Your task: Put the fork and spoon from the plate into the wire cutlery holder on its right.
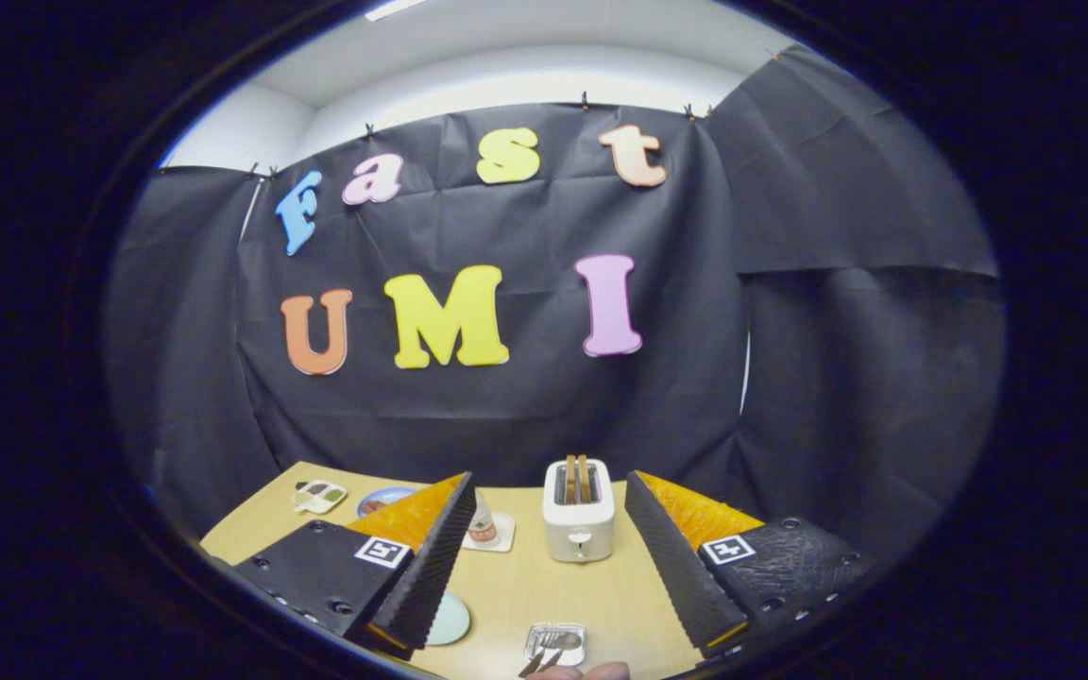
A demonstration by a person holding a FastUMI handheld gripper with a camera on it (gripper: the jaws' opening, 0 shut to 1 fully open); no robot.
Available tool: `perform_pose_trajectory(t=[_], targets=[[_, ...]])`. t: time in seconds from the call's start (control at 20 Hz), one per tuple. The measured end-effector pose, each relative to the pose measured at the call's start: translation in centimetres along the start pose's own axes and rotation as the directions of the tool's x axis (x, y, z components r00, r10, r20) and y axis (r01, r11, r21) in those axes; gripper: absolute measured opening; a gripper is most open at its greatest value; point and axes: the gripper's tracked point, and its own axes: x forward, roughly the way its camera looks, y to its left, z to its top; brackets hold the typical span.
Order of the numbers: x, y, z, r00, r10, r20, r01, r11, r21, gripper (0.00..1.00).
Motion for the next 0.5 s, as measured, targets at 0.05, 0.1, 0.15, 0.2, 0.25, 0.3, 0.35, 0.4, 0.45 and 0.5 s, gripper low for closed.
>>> perform_pose_trajectory(t=[0.05, 0.1, 0.15, 0.2, 0.25, 0.3, 0.35, 0.4, 0.45, 0.5], targets=[[-0.7, 0.3, 0.4, 1.000, 0.007, 0.030, -0.007, 1.000, 0.007, 0.96], [-1.0, 0.4, 0.9, 0.998, 0.004, 0.064, -0.005, 1.000, 0.010, 0.96], [-1.3, 0.1, 1.0, 0.996, -0.004, 0.084, 0.003, 1.000, 0.010, 0.96], [-1.7, 0.1, 1.0, 0.995, -0.014, 0.095, 0.013, 1.000, 0.011, 0.96], [-2.2, 0.0, 1.3, 0.994, -0.027, 0.110, 0.027, 1.000, 0.007, 0.96], [-2.7, -0.3, 1.6, 0.992, -0.033, 0.120, 0.033, 0.999, 0.005, 0.96], [-3.1, -0.2, 1.8, 0.991, -0.031, 0.127, 0.031, 1.000, 0.004, 0.96], [-3.3, 0.0, 2.0, 0.991, -0.028, 0.132, 0.027, 1.000, 0.006, 0.96], [-3.5, 0.2, 2.1, 0.991, -0.028, 0.134, 0.028, 1.000, 0.001, 0.96], [-3.5, 0.1, 2.0, 0.991, -0.025, 0.134, 0.025, 1.000, -0.001, 0.96]])
